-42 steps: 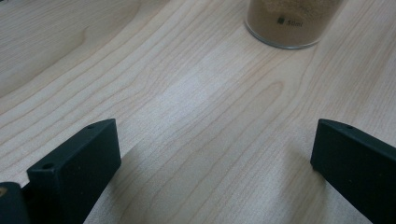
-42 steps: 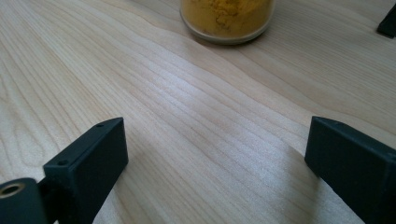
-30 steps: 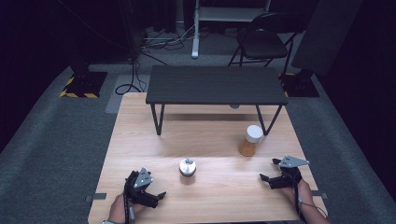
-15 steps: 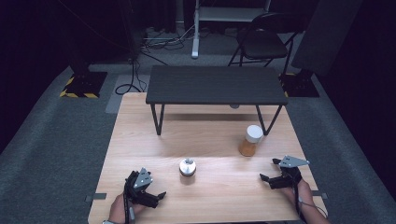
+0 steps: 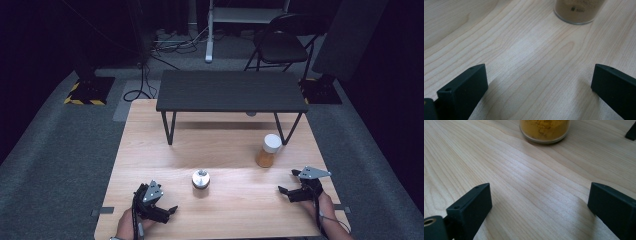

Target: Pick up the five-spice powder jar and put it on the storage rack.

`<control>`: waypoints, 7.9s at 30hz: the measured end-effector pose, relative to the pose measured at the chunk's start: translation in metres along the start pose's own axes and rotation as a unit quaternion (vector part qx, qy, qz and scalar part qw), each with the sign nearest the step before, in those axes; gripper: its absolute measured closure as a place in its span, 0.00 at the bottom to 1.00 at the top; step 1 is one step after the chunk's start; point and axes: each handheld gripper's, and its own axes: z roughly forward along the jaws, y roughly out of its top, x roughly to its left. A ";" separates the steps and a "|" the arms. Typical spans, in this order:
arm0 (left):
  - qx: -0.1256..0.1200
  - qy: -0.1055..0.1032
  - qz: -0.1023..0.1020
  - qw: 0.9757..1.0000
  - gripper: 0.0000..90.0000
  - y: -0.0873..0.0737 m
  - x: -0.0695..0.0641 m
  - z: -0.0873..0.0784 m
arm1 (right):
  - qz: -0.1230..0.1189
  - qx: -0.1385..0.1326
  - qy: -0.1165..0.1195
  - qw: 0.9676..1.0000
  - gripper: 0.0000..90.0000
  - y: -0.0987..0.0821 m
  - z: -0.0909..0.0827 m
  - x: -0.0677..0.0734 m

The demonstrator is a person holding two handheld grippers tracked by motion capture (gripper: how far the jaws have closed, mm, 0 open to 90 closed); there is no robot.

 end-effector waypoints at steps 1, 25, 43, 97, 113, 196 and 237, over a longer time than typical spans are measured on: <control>0.000 0.000 0.000 1.000 0.00 0.000 0.000 0.000 | 0.000 0.000 0.000 1.000 0.06 0.000 0.000 0.000; 0.002 -0.008 0.007 1.000 0.00 0.002 0.004 0.001 | 0.001 -0.001 -0.001 1.000 0.05 -0.001 0.000 0.001; 0.005 -0.005 0.005 1.000 0.00 0.004 0.003 0.001 | 0.001 -0.001 -0.002 1.000 0.05 -0.001 0.000 0.001; -0.095 -0.031 0.045 0.994 0.02 0.043 -0.013 -0.016 | 0.010 -0.003 -0.015 1.000 0.05 -0.001 0.001 0.005; -0.093 -0.070 0.072 0.991 0.02 0.073 -0.010 0.016 | 0.010 -0.005 -0.024 1.000 0.05 -0.002 0.001 0.009; -0.151 -0.031 0.066 0.986 0.34 0.310 0.081 0.008 | 0.008 -0.006 -0.027 1.000 0.05 -0.002 0.000 0.010; -0.153 0.051 0.025 0.987 0.17 0.313 0.096 0.044 | 0.009 -0.006 -0.026 1.000 0.05 -0.002 0.000 0.009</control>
